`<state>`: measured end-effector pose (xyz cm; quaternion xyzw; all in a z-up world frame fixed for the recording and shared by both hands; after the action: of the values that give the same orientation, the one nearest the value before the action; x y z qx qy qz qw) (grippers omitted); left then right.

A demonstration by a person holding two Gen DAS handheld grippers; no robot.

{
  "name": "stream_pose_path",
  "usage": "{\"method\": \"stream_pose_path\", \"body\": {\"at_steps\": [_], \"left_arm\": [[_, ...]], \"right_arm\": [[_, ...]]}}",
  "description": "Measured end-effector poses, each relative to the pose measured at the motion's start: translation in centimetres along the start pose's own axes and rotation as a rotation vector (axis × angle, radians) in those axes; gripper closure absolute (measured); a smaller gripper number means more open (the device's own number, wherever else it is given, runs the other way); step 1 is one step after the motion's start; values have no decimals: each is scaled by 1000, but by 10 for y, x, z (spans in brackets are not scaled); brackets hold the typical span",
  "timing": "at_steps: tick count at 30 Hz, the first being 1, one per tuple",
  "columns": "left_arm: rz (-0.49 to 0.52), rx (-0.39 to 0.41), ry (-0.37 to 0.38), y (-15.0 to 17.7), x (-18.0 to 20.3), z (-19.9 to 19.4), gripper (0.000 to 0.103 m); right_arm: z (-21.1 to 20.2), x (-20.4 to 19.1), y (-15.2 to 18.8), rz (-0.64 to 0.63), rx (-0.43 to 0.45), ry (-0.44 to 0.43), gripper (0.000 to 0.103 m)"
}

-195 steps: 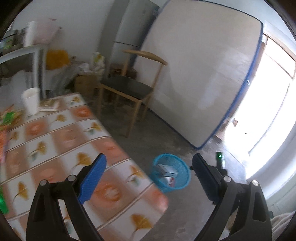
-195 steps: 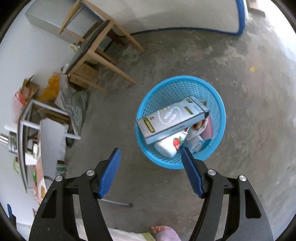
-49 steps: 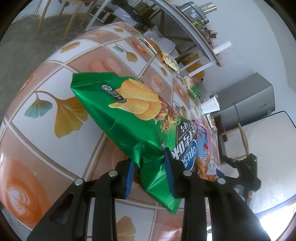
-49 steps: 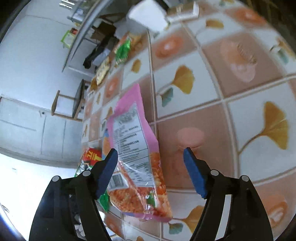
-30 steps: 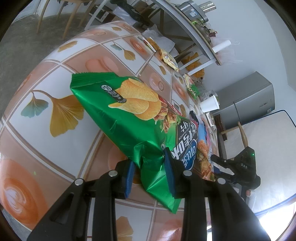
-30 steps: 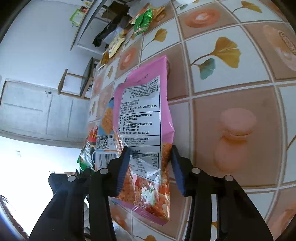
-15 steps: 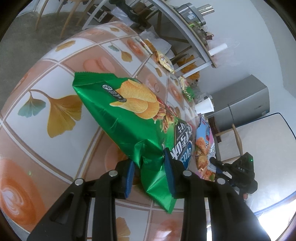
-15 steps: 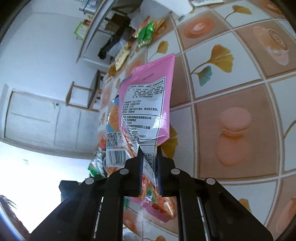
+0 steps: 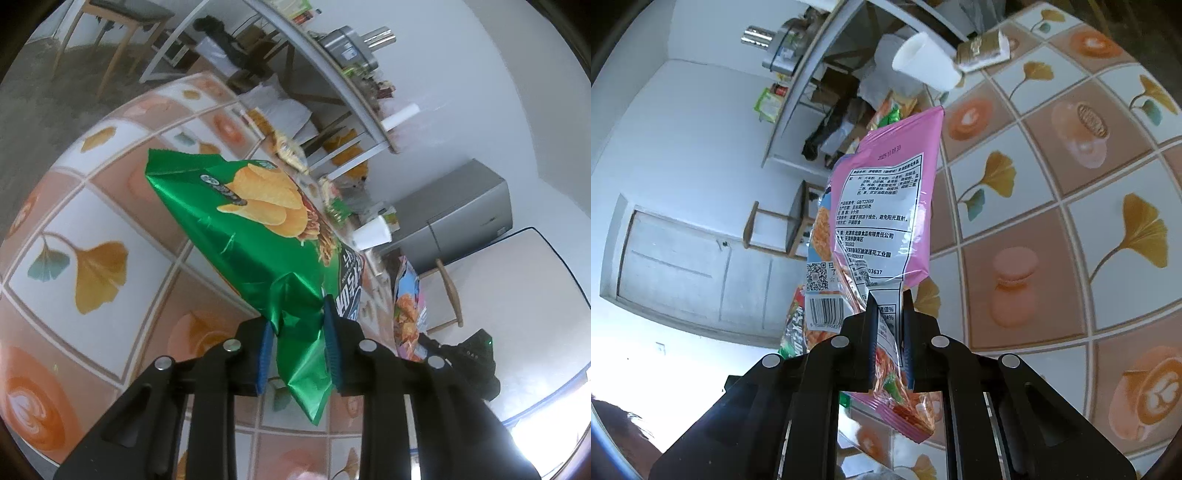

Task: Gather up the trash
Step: 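Lift the pink cracker bag and green chip bag off the table, then carry the green chip bag and pink cracker bag over the blue wastebasket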

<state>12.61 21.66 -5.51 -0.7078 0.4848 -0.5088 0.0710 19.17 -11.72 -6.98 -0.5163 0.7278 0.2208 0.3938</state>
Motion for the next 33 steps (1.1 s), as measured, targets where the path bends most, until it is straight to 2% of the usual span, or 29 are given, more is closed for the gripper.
{"method": "stream_pose_path", "body": {"at_steps": [8,33], "left_arm": [[27,24,45,-9,17,-5,79],[42,21,55,-10,21,-2,79]], "right_arm": [[-11,3,11,-3,24,7,93],[-6,-4,6,18,34,8,93]]}}
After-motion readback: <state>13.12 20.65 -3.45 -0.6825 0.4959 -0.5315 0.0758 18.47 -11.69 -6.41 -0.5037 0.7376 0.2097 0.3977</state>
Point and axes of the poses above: each gripper's, at about its wrist camera, not at the fingertips, and z roughly the way its jaws point, x to its right, y to its underside, the point moved 4 cm from there along z, roughly the way its jaws point, and after that the axes turned 13 degrees about z, right-handed, at the moved point
